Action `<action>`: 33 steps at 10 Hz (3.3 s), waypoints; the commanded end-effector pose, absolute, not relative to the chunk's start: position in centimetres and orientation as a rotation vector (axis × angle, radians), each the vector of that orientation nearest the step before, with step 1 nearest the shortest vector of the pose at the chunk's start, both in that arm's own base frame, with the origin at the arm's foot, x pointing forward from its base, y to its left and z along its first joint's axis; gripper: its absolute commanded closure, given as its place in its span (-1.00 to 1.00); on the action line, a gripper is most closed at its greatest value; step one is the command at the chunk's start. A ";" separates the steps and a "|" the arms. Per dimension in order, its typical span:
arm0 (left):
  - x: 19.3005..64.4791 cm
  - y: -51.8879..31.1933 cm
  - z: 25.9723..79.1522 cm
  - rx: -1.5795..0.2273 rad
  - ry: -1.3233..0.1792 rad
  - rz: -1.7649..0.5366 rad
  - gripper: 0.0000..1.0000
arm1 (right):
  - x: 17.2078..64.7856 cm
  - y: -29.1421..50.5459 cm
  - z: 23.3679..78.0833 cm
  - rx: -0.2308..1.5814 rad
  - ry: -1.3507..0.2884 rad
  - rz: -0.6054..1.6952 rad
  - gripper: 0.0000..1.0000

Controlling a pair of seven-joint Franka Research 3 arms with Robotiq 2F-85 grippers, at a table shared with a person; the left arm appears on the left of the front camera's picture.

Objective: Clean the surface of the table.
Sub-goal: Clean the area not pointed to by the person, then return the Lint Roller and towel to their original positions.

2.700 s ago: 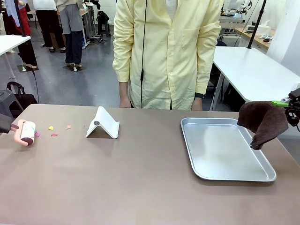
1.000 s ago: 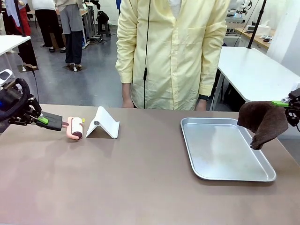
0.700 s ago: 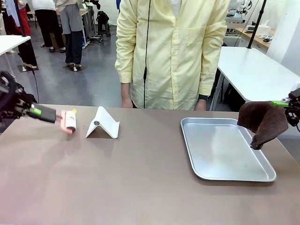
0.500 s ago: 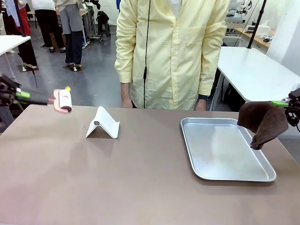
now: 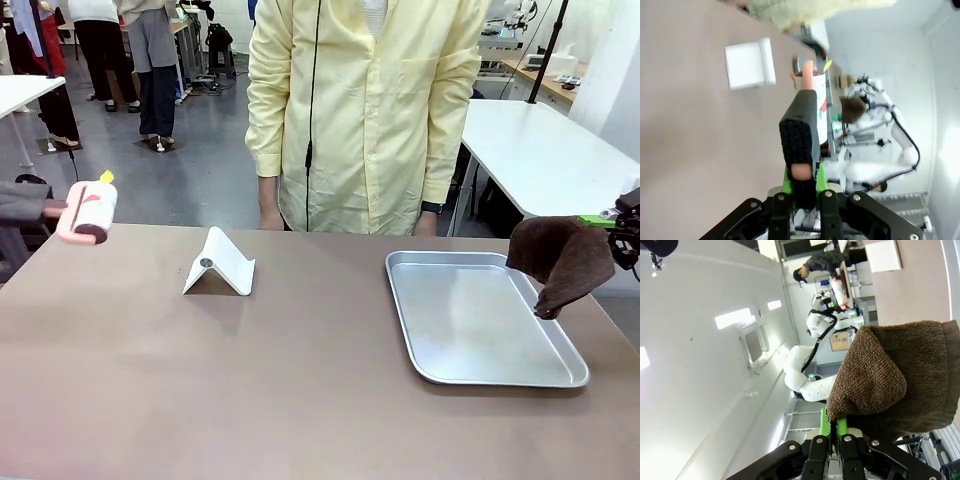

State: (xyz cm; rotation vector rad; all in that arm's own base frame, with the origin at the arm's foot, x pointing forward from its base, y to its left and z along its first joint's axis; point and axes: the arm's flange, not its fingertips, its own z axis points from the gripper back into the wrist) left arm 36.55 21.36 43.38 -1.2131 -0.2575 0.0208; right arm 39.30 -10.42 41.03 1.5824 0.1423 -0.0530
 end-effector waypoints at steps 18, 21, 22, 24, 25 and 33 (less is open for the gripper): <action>35.2 21.6 43.2 -1.199 -0.235 -0.007 0.60 | 39.2 -10.4 41.3 1.586 0.147 -0.040 0.89; 35.9 20.3 43.4 -1.176 -0.192 -0.017 0.60 | 39.1 -9.2 41.2 1.588 0.124 -0.046 0.89; 37.2 18.1 44.9 -1.153 -0.162 -0.056 0.60 | 39.0 -6.6 41.6 1.583 0.138 0.000 0.89; 39.5 13.8 47.1 -1.083 -0.170 -0.120 0.60 | 40.0 -0.2 41.5 1.539 0.168 0.072 0.89; 40.8 11.5 47.8 -1.053 -0.139 -0.132 0.60 | 40.5 3.1 41.5 1.540 0.142 0.063 0.89; 51.6 -7.6 48.0 -0.739 -0.067 0.028 0.60 | 45.8 21.9 32.3 1.293 -0.139 -0.145 0.89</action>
